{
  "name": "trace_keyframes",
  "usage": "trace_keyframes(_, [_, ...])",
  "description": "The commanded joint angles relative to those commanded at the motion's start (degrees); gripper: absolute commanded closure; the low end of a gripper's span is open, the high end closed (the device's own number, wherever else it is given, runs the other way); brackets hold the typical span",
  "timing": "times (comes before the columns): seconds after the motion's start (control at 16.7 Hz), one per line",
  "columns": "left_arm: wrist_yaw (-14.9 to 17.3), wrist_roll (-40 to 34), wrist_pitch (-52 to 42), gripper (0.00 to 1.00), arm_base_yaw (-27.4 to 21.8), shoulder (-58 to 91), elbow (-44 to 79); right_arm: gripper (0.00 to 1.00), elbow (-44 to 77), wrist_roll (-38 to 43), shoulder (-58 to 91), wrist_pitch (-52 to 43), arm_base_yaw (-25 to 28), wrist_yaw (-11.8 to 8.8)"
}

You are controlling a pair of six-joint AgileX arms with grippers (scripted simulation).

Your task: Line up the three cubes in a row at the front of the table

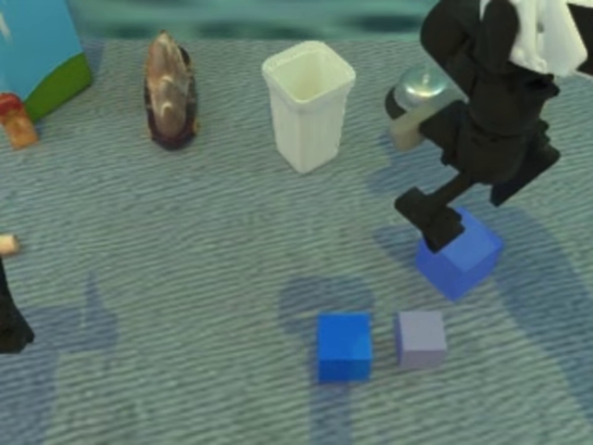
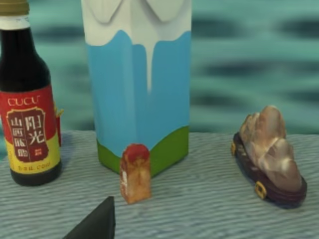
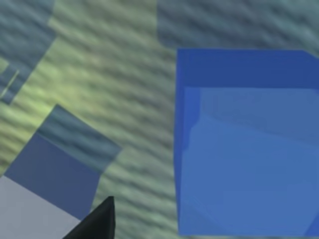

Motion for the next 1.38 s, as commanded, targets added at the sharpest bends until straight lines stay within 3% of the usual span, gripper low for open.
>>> trace_keyframes(0.3, [0.0,0.0,0.0,0.0,0.0,0.0,0.0,0.0,-0.9,0.1,0.2,0.9,0.2,0.0])
trace_keyframes(0.72, [0.0,0.0,0.0,0.0,0.0,0.0,0.0,0.0,-10.1,0.2,5.6,16.1,0.1,0.0])
trace_keyframes(1.02, [0.0,0.0,0.0,0.0,0.0,0.0,0.0,0.0,-11.4,0.2,6.4,17.8,0.1,0.1])
trace_keyframes(1.38, [0.0,0.0,0.0,0.0,0.0,0.0,0.0,0.45,-11.4,0.2,6.4,17.8,0.1,0.1])
